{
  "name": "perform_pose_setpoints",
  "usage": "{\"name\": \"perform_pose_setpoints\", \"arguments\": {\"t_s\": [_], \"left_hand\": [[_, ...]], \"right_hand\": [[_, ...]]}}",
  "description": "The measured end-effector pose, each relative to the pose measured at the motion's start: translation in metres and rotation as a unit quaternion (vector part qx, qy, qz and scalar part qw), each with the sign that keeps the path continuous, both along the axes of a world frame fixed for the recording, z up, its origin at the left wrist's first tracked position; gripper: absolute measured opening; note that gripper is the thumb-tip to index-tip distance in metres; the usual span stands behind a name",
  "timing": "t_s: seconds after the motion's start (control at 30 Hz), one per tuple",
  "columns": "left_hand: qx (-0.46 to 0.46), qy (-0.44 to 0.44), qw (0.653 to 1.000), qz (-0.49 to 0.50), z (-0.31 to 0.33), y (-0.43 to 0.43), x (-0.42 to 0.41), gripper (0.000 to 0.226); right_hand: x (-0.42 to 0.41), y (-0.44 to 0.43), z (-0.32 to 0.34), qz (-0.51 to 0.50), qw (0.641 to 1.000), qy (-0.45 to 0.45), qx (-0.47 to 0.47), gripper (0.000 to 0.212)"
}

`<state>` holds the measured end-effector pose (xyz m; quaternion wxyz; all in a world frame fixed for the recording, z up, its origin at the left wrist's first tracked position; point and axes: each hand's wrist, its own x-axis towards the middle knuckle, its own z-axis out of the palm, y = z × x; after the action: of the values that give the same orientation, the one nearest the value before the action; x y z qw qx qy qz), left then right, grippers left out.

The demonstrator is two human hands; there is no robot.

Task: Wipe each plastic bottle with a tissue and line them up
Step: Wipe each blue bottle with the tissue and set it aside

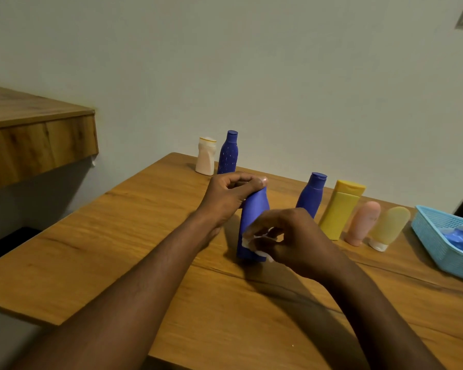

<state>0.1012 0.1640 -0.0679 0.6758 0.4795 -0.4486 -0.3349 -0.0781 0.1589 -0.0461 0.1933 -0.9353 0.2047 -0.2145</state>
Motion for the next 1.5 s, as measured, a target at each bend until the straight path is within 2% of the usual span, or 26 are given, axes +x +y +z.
{"name": "perform_pose_setpoints", "arguments": {"t_s": [0.17,0.3,0.37,0.53,0.63,0.7,0.77,0.97,1.17,1.3,1.4,1.5], "left_hand": [[-0.011,0.000,1.000,-0.019,0.001,0.002,0.000,0.017],[-0.035,-0.008,0.999,-0.032,0.005,0.004,-0.003,0.024],[-0.039,-0.027,0.998,-0.028,0.007,0.006,-0.003,0.027],[-0.029,-0.049,0.997,-0.048,0.011,0.009,-0.004,0.028],[-0.037,-0.052,0.996,-0.066,0.011,0.010,-0.005,0.031],[-0.049,-0.052,0.994,-0.078,0.010,0.010,-0.006,0.035],[-0.057,-0.050,0.994,-0.082,0.009,0.010,-0.007,0.038],[-0.050,-0.028,0.995,-0.084,0.010,0.011,-0.005,0.030],[-0.041,0.009,0.996,-0.074,0.010,0.011,-0.002,0.032],[-0.042,0.013,0.996,-0.076,0.011,0.011,-0.001,0.033],[-0.038,0.014,0.996,-0.076,0.011,0.012,-0.001,0.033],[-0.034,0.009,0.996,-0.085,0.013,0.012,-0.001,0.032]], "right_hand": [[-0.004,-0.008,0.001,-0.088,0.990,-0.105,-0.030,0.022],[-0.006,-0.015,-0.001,-0.148,0.964,-0.222,-0.014,0.021],[-0.007,-0.018,-0.001,-0.171,0.953,-0.251,-0.018,0.022],[-0.008,-0.019,-0.002,-0.167,0.934,-0.315,0.009,0.017],[-0.007,-0.016,-0.002,-0.149,0.931,-0.331,0.039,0.027],[-0.008,-0.016,-0.002,-0.150,0.929,-0.335,0.041,0.033],[-0.008,-0.018,-0.003,-0.153,0.929,-0.335,0.036,0.030],[-0.012,-0.019,0.003,-0.124,0.945,-0.294,0.070,0.020],[-0.020,-0.026,0.001,-0.094,0.980,-0.139,0.105,0.018],[-0.019,-0.025,-0.003,-0.058,0.994,-0.030,0.089,0.019],[-0.018,-0.025,-0.005,-0.057,0.995,-0.046,0.065,0.017],[-0.017,-0.024,-0.003,-0.079,0.985,-0.149,0.018,0.016]]}}
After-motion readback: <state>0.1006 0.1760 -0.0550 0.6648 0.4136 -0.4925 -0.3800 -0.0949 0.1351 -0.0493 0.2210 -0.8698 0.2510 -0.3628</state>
